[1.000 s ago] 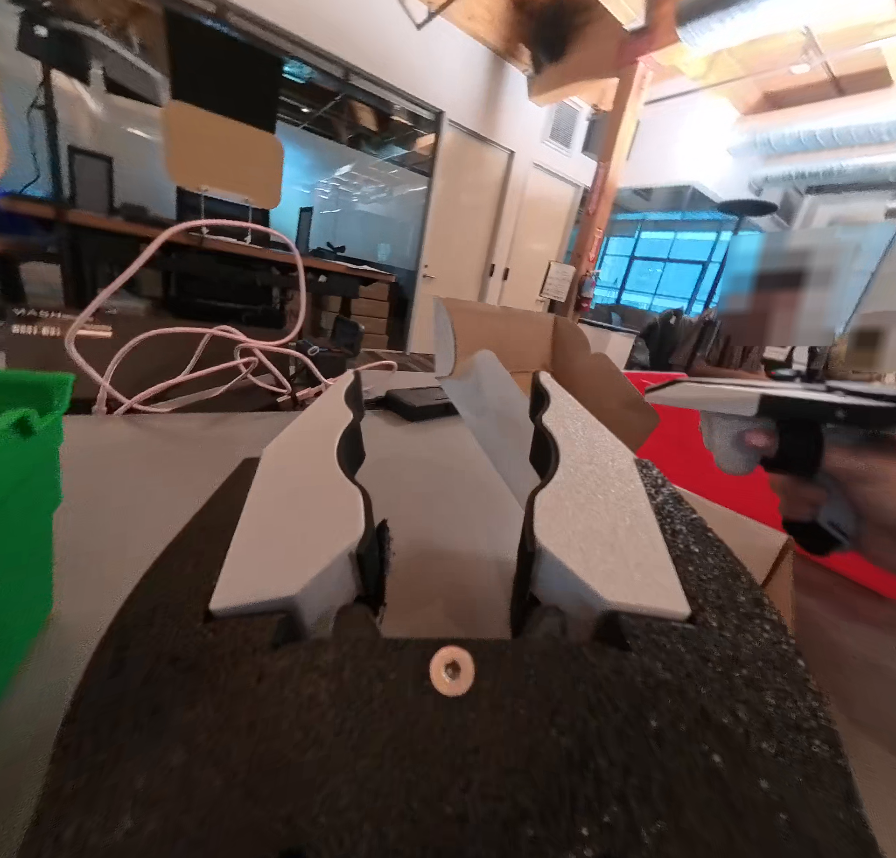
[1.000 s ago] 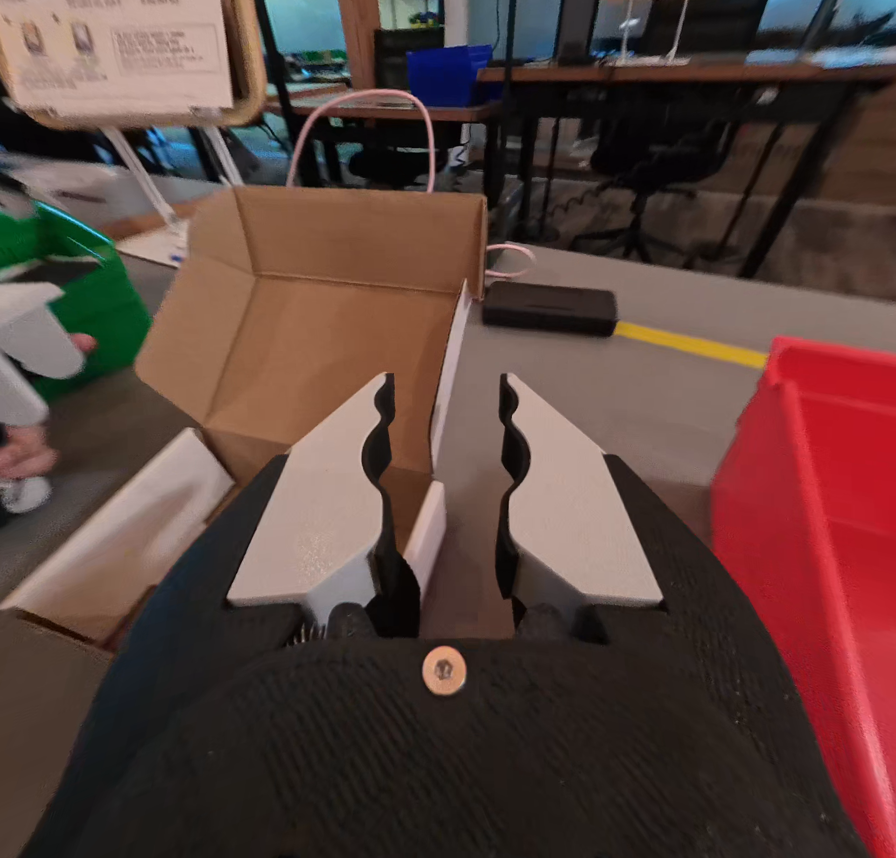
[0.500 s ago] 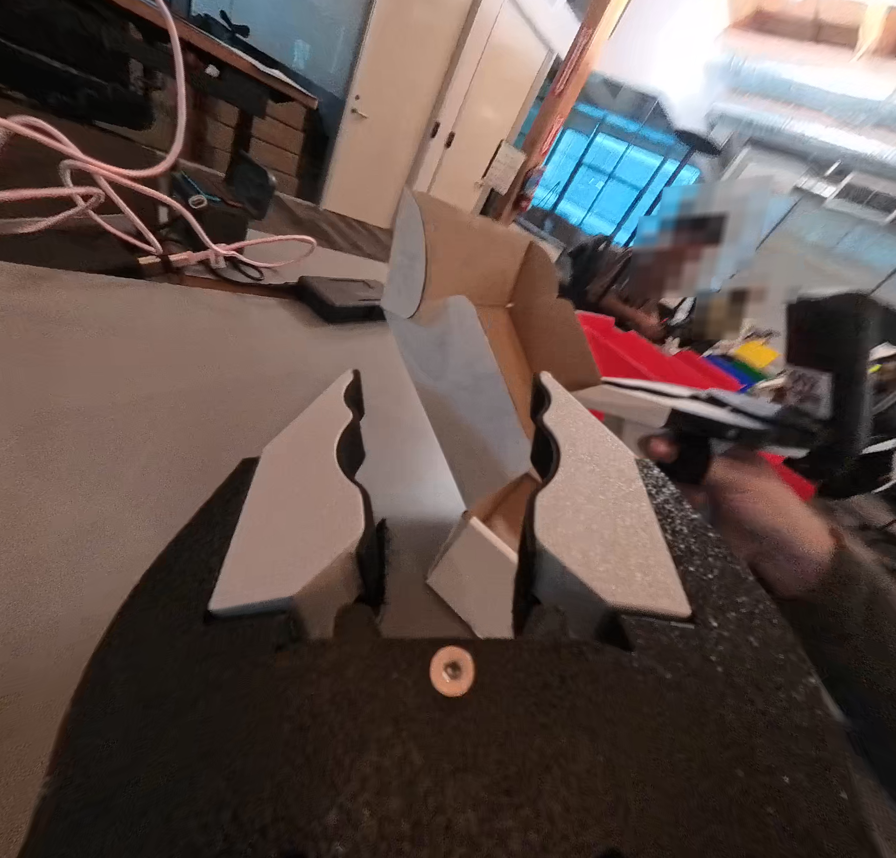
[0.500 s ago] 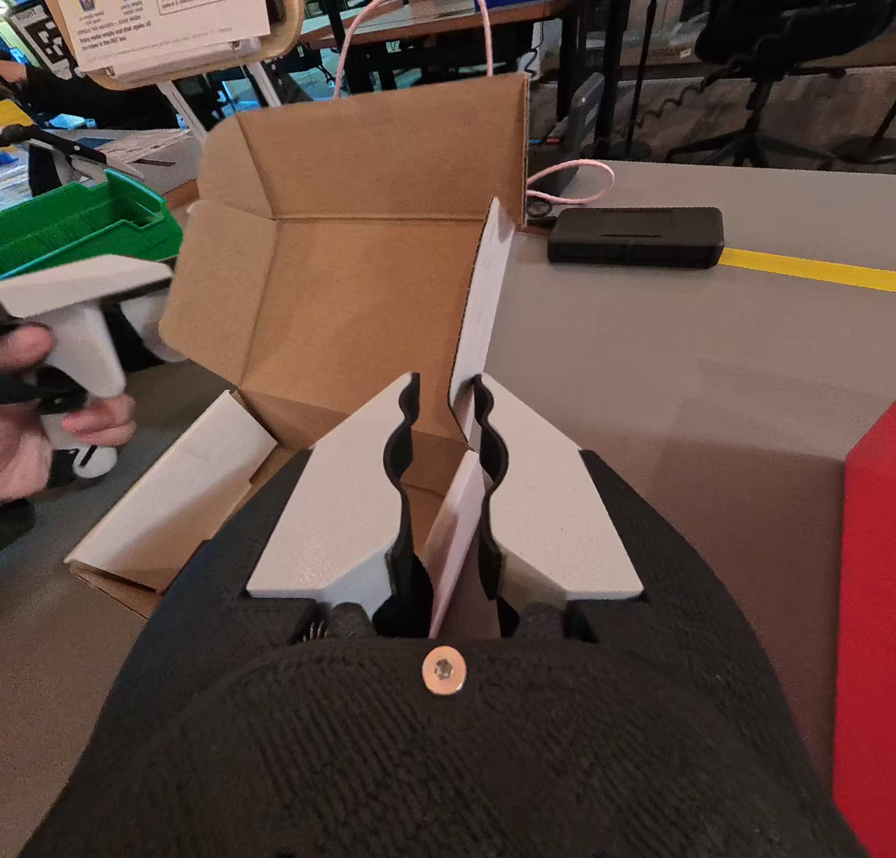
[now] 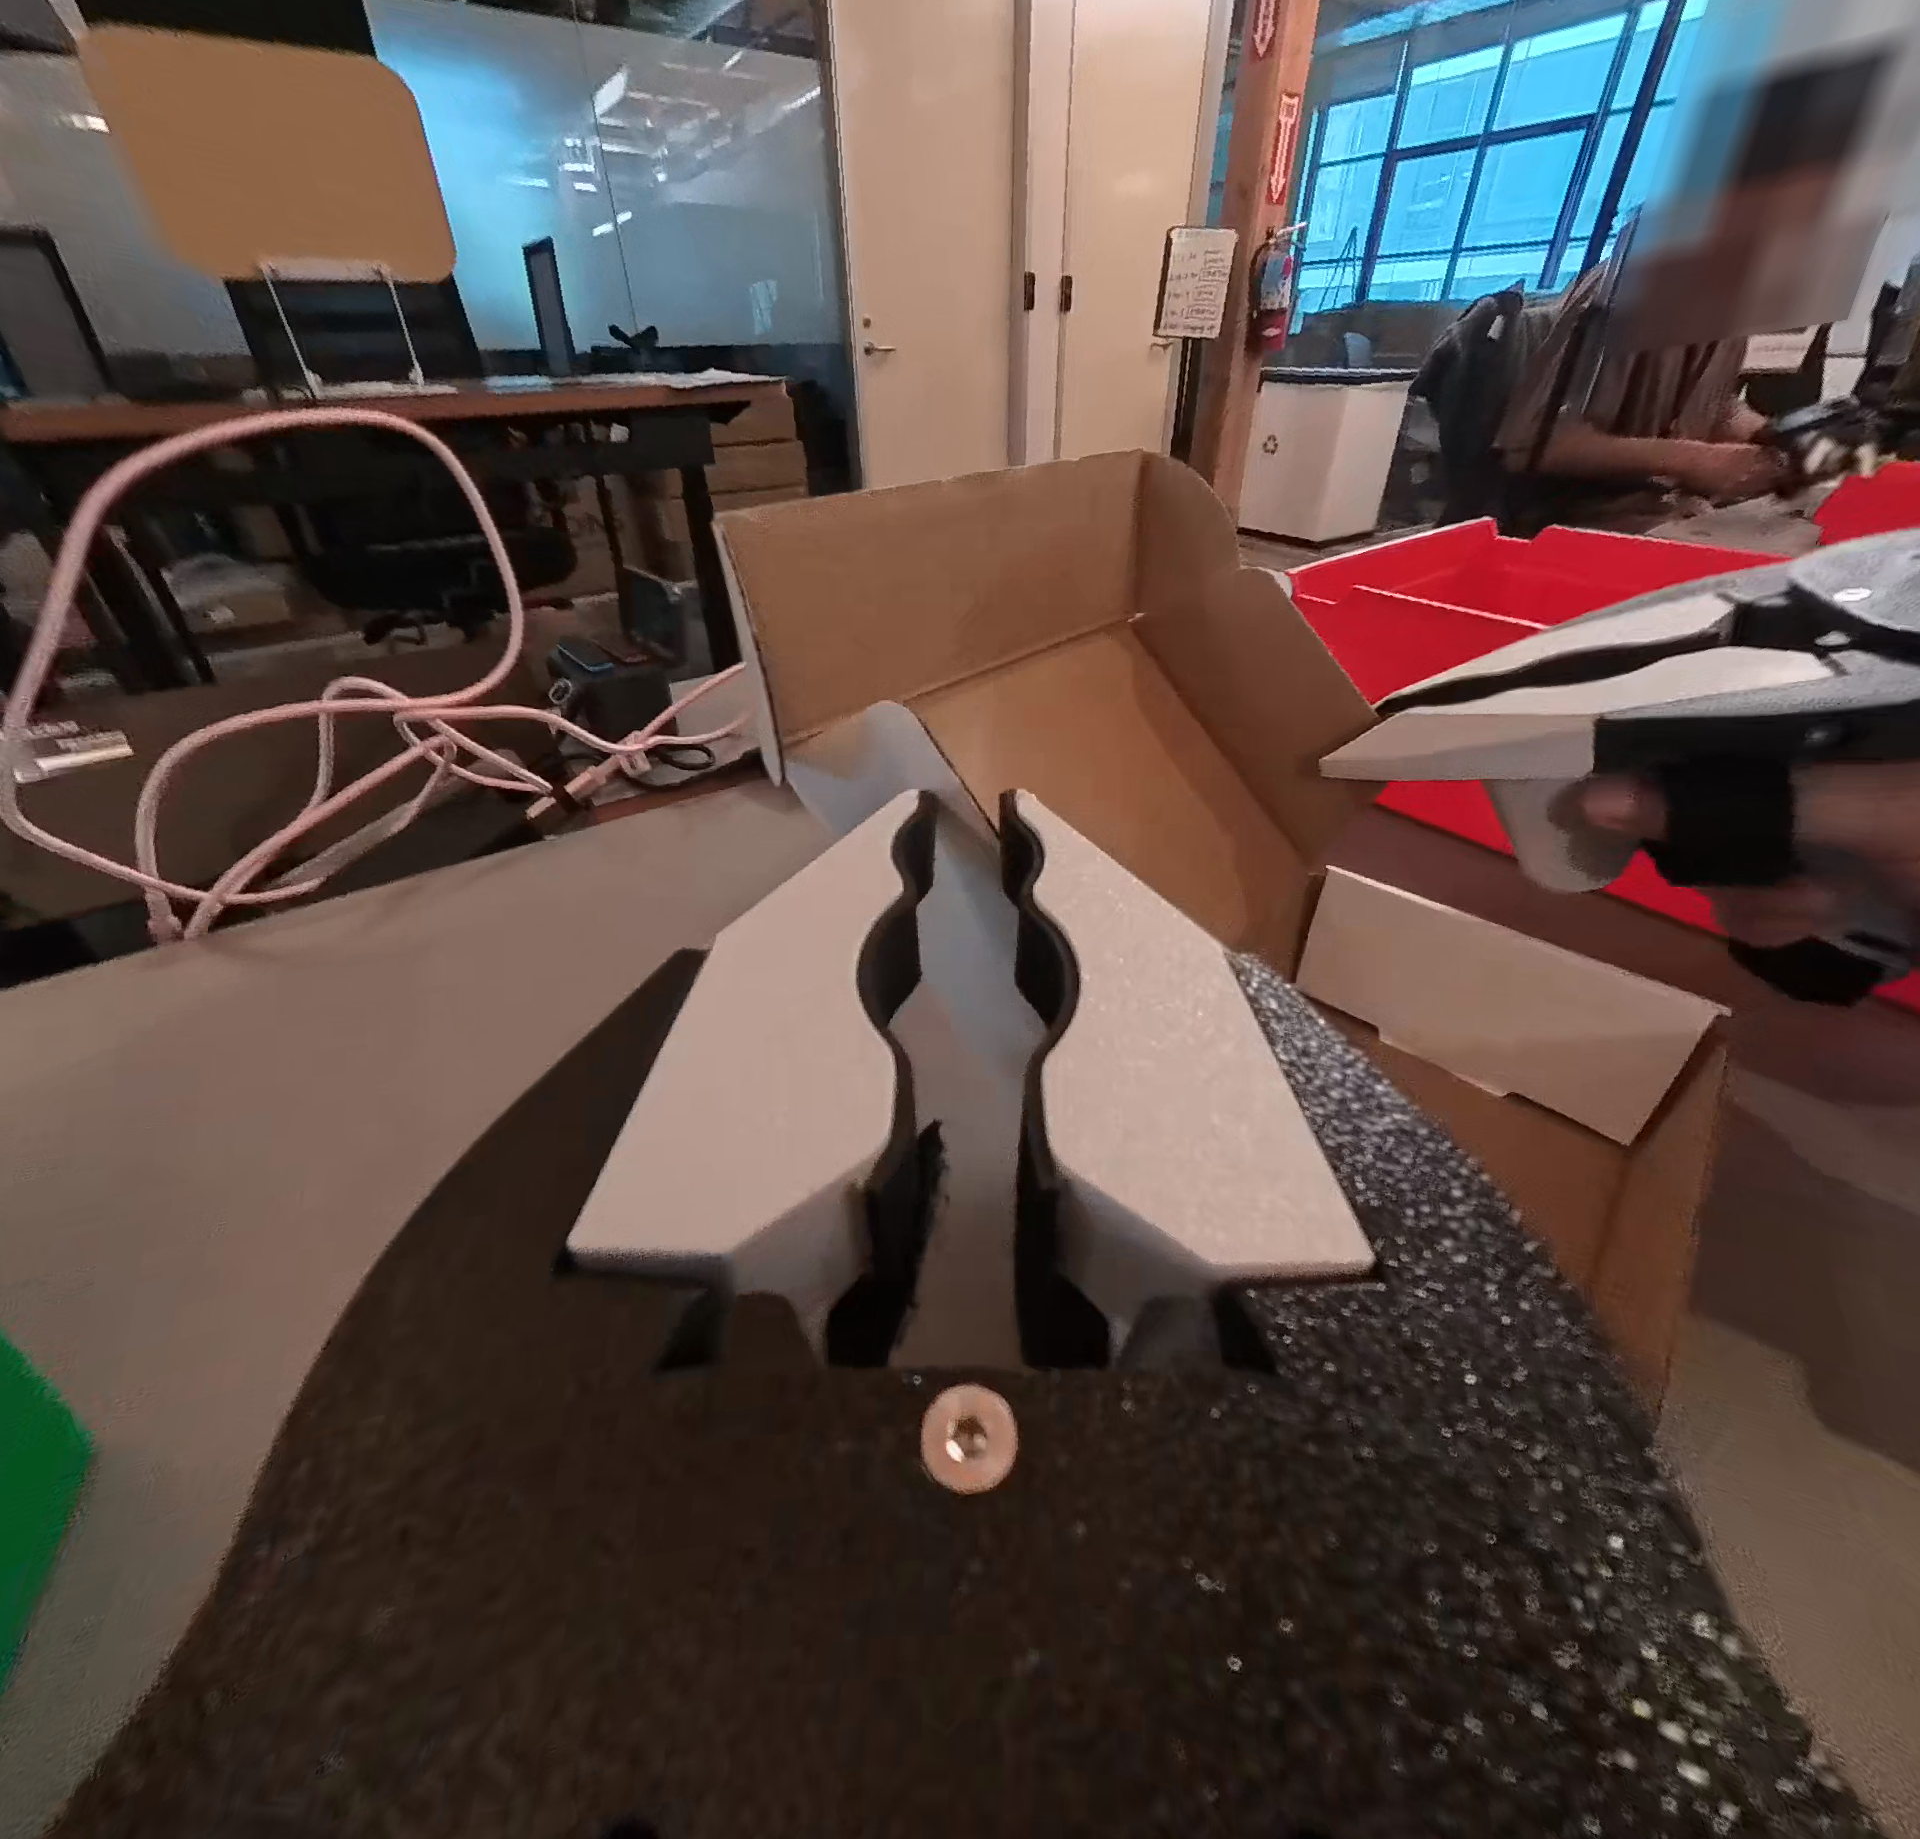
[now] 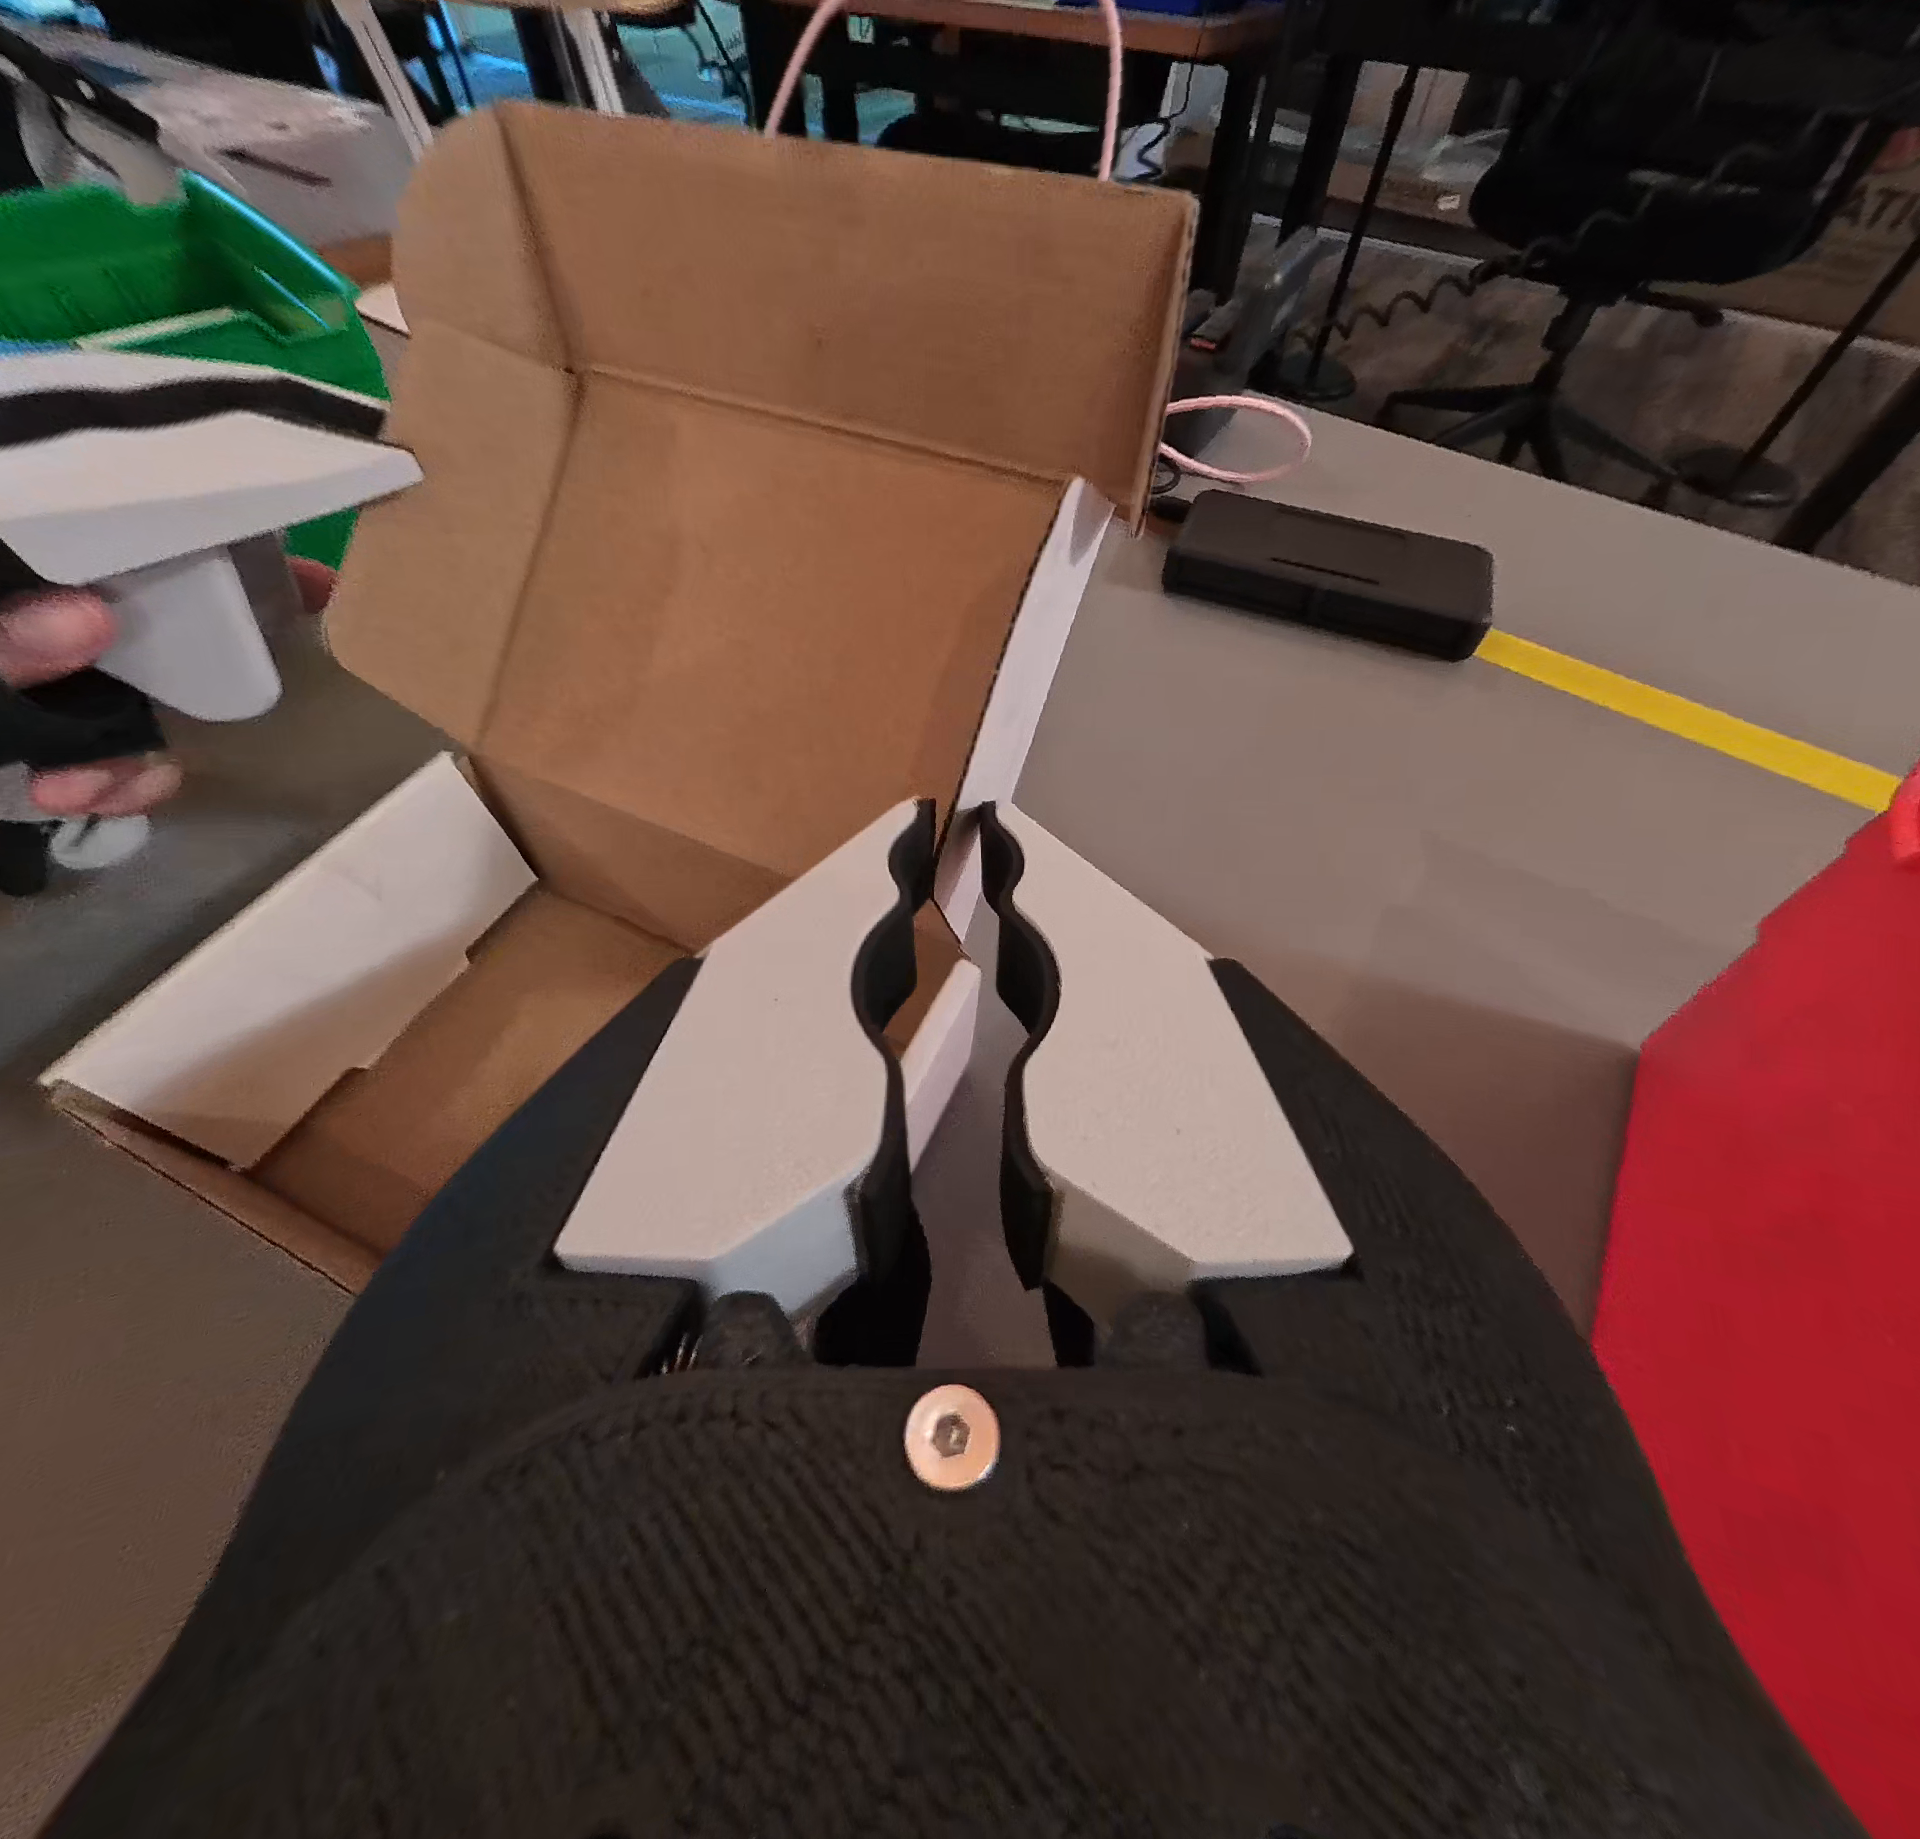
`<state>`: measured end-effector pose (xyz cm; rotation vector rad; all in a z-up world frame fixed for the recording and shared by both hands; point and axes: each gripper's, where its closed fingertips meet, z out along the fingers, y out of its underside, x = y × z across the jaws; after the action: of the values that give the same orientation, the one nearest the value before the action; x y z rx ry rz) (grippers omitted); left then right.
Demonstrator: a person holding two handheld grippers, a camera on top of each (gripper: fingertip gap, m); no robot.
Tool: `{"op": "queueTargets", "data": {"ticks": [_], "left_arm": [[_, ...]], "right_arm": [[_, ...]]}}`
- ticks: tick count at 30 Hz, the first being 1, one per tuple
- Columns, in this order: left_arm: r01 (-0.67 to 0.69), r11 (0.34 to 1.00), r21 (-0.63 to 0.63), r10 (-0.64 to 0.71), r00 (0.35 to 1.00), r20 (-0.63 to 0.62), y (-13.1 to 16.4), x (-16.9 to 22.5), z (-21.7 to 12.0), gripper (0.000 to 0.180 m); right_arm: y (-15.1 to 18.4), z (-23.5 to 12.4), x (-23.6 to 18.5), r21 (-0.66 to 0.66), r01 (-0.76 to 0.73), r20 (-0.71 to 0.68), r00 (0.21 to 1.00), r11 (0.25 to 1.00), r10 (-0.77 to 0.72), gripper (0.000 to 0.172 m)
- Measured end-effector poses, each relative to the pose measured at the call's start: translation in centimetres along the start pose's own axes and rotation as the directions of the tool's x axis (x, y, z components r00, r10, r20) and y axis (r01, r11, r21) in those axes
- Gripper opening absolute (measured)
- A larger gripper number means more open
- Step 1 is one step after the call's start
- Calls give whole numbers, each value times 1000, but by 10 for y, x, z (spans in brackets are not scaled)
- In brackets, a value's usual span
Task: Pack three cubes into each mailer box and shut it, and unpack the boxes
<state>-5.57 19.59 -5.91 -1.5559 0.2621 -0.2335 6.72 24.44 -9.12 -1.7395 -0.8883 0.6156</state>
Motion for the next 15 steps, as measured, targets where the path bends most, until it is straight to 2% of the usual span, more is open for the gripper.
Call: {"op": "queueTargets", "data": {"ticks": [1,6,10,15], "left_arm": [[-21,1000,12,21,1000,3,-1,2,-1,10],[-138,989,54,136,990,44,-2,12,-9,10],[-170,982,83,167,985,41,-3,22,-22,9],[-234,970,70,233,972,27,4,41,-35,7]], "right_arm": [[0,0,-1,-4,22,-10,1000,1000,-22,7],[1,-1,-4,19,38,-45,998,999,-37,6],[6,-9,-5,70,66,-88,994,995,-60,5],[20,-22,-12,58,130,-106,987,990,-123,5]]}}
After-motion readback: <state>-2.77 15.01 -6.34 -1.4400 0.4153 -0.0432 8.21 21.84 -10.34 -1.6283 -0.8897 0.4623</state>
